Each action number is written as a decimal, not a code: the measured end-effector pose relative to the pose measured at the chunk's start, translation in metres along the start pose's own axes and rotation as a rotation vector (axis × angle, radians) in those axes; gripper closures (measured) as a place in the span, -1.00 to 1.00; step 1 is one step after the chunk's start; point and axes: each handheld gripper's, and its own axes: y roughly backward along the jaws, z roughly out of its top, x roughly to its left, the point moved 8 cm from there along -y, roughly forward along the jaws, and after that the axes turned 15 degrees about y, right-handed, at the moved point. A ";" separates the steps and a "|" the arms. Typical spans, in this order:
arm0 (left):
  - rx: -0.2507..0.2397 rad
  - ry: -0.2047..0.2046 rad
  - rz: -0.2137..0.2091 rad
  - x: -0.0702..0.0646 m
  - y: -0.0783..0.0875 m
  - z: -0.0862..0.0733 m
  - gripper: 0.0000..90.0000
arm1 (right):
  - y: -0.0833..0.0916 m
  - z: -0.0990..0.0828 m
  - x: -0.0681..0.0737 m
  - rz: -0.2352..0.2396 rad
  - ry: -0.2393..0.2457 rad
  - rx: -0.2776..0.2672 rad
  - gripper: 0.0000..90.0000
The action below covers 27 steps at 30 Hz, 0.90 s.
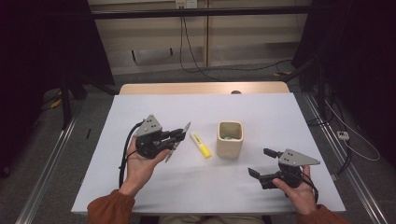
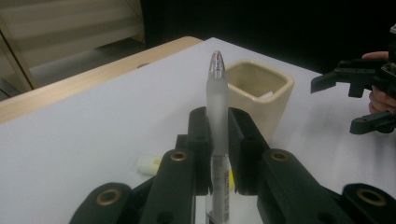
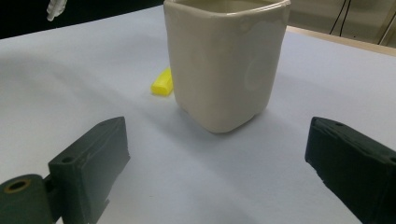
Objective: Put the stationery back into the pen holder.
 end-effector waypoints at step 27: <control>-0.072 -0.009 -0.127 -0.052 -0.052 0.046 0.79 | -0.001 -0.001 0.001 0.010 0.003 0.003 -0.88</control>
